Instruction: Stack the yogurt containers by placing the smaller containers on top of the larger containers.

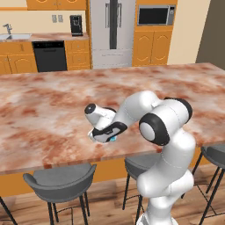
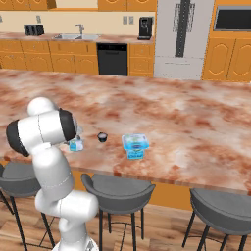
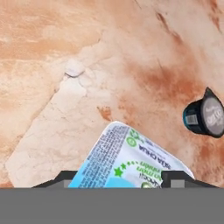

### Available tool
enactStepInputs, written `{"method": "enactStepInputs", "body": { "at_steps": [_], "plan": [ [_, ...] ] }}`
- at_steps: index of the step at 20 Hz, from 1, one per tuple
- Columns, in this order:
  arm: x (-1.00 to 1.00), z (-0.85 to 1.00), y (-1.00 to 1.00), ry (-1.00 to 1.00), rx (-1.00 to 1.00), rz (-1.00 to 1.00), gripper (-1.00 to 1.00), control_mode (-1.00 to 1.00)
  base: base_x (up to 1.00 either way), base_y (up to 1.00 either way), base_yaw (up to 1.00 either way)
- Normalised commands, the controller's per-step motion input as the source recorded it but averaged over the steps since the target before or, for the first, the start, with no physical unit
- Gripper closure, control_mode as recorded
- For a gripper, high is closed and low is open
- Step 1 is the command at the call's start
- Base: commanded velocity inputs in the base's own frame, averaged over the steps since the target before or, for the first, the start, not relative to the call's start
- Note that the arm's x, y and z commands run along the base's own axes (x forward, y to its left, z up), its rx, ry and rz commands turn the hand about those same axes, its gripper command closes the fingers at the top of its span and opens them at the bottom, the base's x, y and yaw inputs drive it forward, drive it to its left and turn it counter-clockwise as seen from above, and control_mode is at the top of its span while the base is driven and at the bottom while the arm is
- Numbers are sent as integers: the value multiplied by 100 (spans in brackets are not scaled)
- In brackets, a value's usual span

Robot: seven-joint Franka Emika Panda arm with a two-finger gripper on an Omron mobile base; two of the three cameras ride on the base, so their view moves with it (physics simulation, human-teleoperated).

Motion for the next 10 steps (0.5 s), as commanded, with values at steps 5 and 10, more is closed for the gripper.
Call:
{"method": "enactStepInputs", "body": {
  "at_steps": [5,10],
  "plan": [
    [-2,0,0,-3,0,0,100,-100,0,0,0],
    [-15,19,0,-15,0,0,100,-100,0,0,0]
  ]
}}
